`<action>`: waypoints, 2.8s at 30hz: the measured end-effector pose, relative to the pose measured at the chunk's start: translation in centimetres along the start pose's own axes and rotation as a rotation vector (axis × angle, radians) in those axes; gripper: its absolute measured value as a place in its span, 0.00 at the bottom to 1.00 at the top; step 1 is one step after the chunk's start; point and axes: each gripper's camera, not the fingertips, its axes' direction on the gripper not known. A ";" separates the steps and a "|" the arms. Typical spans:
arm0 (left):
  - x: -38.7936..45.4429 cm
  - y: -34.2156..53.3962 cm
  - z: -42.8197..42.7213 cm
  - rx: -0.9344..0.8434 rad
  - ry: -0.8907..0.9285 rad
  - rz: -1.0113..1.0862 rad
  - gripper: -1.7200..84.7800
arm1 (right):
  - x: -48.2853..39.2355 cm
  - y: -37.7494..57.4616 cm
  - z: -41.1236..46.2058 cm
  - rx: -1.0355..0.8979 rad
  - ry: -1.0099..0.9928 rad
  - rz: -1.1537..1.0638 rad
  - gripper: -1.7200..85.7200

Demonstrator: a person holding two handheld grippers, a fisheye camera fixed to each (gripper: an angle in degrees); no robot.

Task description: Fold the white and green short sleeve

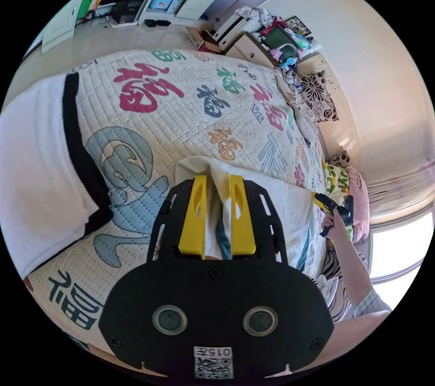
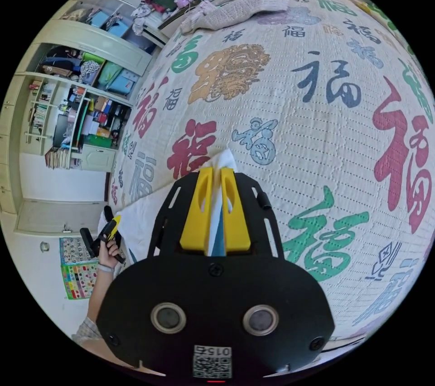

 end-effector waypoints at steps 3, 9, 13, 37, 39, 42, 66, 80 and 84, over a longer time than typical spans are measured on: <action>-1.7 -0.2 -0.4 0.026 0.047 -0.051 0.05 | 0.1 0.3 1.0 0.076 -0.018 0.070 0.03; -1.8 0.1 -1.2 0.043 -0.017 0.032 0.06 | -2.3 1.1 5.5 0.056 0.056 -0.046 0.06; -1.7 3.7 -5.5 0.070 -0.018 0.131 0.11 | -5.8 6.0 5.7 0.051 0.098 -0.236 0.07; -3.9 14.8 -7.6 -0.237 -0.130 0.195 0.15 | -39.8 12.3 26.7 -0.362 0.248 -1.061 0.14; -4.0 14.7 -7.7 -0.251 -0.111 0.202 0.15 | -44.6 11.3 31.2 -0.403 0.266 -1.070 0.14; -4.3 14.6 -7.7 -0.271 -0.079 0.211 0.14 | -50.7 10.0 40.1 -0.508 0.356 -1.025 0.16; -4.6 14.3 -12.4 -0.064 -0.002 0.283 0.02 | -58.9 5.9 57.7 -0.485 0.561 -0.850 0.04; 1.9 10.5 -21.7 0.215 -0.018 0.339 0.01 | -56.3 -8.6 41.1 -0.362 -0.063 -0.694 0.04; 8.1 11.5 -18.7 0.146 0.074 0.451 0.01 | -49.2 -12.0 35.2 -0.393 -0.191 -0.671 0.03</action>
